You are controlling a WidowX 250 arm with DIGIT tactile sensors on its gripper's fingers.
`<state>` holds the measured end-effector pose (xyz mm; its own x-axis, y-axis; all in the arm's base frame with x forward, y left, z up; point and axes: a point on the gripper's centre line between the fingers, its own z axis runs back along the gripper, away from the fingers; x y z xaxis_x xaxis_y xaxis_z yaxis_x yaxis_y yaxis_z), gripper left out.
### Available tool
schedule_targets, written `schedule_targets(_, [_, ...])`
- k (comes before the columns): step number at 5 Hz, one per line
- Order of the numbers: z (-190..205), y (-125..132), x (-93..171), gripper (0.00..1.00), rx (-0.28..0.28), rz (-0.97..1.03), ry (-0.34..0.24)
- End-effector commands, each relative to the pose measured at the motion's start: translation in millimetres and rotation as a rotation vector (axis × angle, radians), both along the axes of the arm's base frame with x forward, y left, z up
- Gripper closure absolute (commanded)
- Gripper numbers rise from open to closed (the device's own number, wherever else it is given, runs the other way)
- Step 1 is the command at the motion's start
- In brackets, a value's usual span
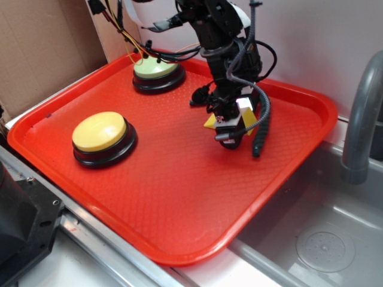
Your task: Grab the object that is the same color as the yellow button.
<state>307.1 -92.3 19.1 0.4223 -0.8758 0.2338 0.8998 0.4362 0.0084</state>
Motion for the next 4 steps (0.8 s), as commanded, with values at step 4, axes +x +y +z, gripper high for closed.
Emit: schedule_targets(4, [115.7, 62.5, -40.4, 1.00, 0.072, 0.690, 0.135])
